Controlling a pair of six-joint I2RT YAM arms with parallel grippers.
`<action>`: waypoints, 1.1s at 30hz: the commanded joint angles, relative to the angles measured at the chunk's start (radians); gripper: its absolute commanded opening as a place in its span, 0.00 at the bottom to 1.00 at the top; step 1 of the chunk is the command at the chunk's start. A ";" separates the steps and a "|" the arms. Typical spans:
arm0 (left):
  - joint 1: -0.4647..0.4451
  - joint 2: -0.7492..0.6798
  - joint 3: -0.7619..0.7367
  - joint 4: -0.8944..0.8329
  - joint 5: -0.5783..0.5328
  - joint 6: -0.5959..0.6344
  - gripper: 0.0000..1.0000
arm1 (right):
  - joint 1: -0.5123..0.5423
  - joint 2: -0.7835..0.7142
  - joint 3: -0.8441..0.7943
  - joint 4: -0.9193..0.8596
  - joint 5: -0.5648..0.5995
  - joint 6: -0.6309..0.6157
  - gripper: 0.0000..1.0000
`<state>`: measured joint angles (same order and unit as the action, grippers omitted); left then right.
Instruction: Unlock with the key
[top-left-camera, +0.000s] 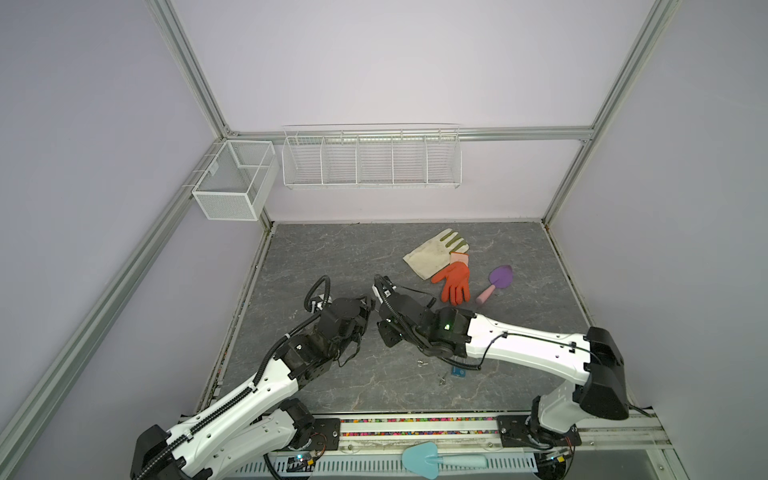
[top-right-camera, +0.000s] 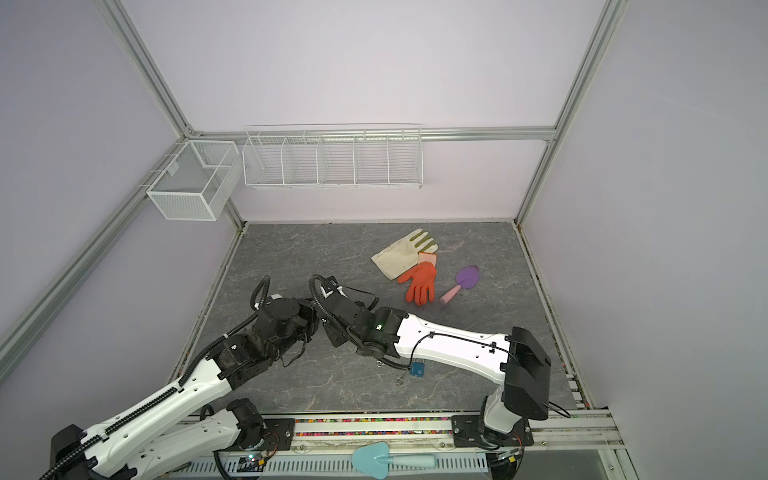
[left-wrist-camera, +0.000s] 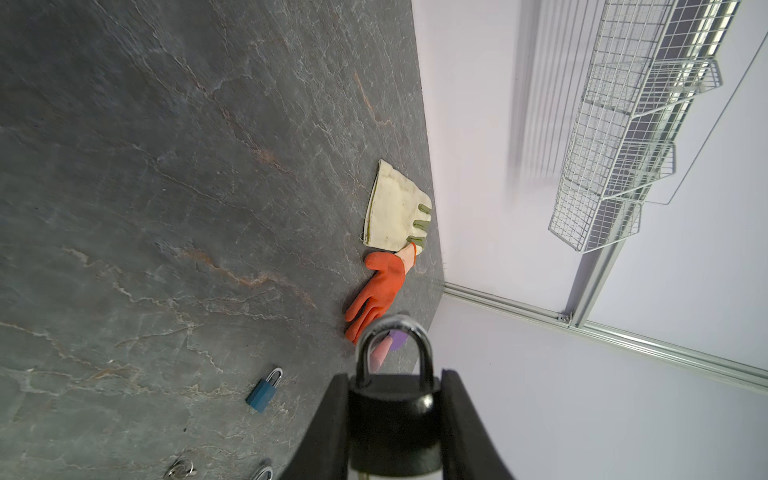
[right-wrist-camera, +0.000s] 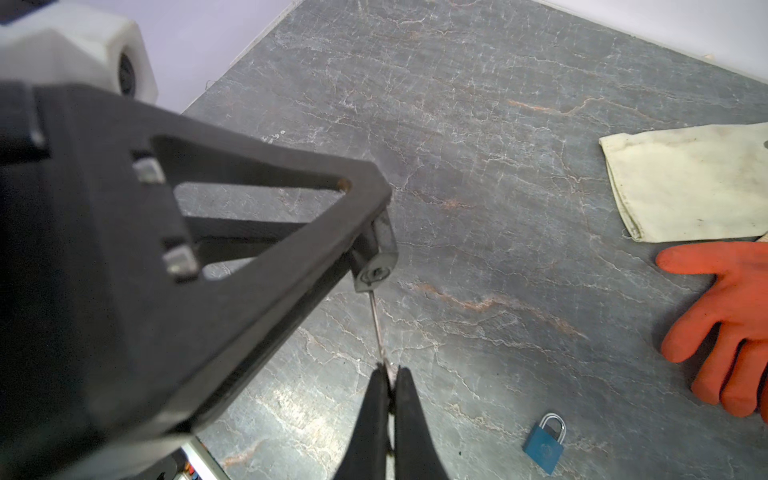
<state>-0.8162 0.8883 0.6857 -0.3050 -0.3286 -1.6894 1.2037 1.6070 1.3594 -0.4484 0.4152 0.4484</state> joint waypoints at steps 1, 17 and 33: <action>0.003 0.006 0.043 0.001 0.007 0.012 0.00 | -0.015 -0.028 0.013 -0.014 0.017 -0.010 0.06; 0.003 0.028 0.071 -0.034 0.000 0.007 0.00 | -0.018 -0.046 0.005 0.019 -0.012 -0.008 0.06; 0.004 0.031 0.067 -0.020 -0.003 -0.006 0.00 | -0.018 -0.034 -0.007 0.033 -0.019 0.003 0.06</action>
<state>-0.8162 0.9241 0.7204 -0.3344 -0.3145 -1.6855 1.1862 1.5658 1.3590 -0.4385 0.4023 0.4480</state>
